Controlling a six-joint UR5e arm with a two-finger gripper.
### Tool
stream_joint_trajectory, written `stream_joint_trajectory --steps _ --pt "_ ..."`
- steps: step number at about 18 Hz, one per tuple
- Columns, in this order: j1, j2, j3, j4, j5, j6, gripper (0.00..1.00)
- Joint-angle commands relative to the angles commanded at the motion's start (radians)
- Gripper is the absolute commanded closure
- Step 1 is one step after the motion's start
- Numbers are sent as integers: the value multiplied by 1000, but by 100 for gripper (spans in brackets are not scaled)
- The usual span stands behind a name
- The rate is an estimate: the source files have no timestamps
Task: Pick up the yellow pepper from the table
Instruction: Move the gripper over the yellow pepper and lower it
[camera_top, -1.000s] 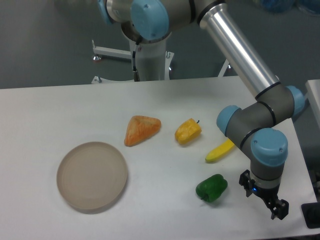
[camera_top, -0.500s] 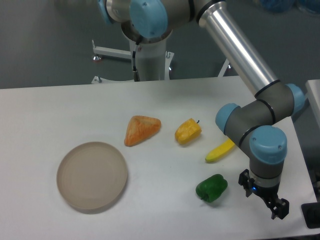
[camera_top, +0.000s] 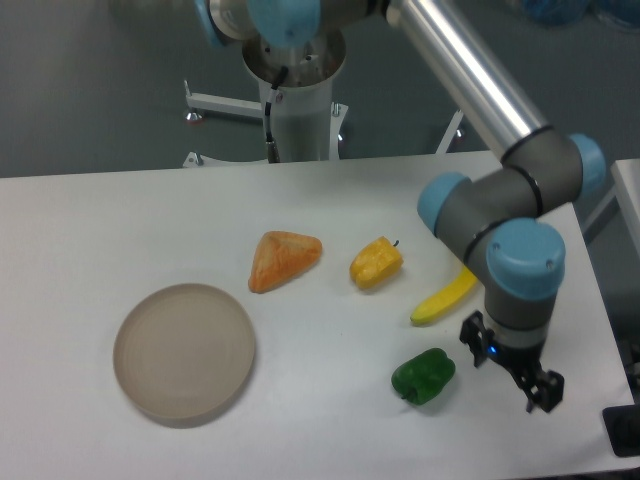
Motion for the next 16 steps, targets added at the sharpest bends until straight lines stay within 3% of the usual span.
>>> stream_joint_trajectory --steps 4,9,11,16 --pt "6 89 -134 -6 -2 -9 0" --pt "-11 175 -272 -67 -2 0 0" --pt "-38 195 -313 -94 5 1 0" --pt "-101 230 -419 -83 103 0 0"
